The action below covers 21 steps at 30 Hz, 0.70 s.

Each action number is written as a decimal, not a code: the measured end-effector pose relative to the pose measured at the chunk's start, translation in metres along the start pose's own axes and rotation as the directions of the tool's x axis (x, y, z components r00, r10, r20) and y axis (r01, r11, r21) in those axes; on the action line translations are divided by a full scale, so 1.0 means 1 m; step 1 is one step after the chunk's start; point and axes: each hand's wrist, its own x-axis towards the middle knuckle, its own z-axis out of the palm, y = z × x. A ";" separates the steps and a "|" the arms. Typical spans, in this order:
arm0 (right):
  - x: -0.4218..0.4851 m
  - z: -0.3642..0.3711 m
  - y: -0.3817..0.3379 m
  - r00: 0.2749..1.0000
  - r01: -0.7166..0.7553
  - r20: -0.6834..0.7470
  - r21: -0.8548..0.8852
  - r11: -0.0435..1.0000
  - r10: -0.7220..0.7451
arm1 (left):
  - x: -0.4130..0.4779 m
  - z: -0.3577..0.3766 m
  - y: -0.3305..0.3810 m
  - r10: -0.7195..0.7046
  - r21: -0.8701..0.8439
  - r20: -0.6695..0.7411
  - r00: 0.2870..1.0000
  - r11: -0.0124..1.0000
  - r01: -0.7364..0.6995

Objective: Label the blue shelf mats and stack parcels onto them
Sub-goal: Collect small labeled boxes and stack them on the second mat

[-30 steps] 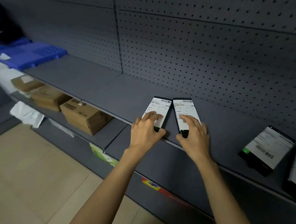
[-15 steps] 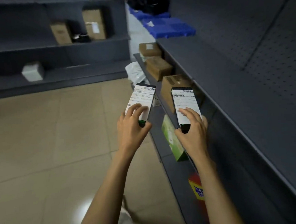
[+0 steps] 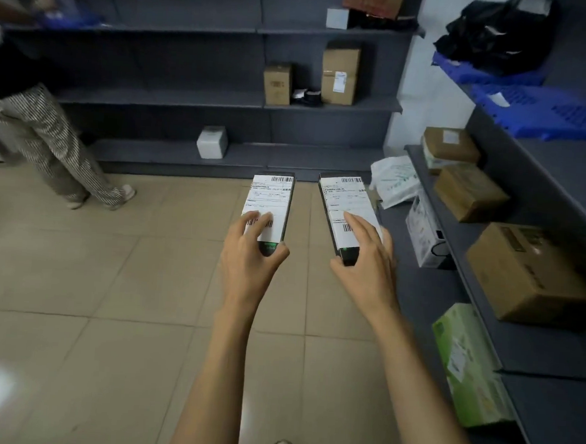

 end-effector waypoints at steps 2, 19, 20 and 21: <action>0.025 0.020 -0.010 1.000 0.004 -0.002 0.012 1.000 -0.004 | 0.031 -0.002 -0.015 -0.009 -0.007 -0.023 1.000 1.000 0.009; 0.266 0.042 0.099 0.982 -0.157 -0.101 0.009 0.988 0.157 | 0.249 0.182 0.027 0.085 -0.126 0.175 0.981 0.990 -0.063; 0.289 0.038 0.107 0.982 -0.155 -0.107 0.011 0.988 0.155 | 0.266 0.196 0.035 0.093 -0.124 0.173 0.981 0.990 -0.072; 0.313 0.033 0.114 0.981 -0.150 -0.120 0.015 0.989 0.150 | 0.285 0.210 0.044 0.105 -0.120 0.167 0.980 0.989 -0.086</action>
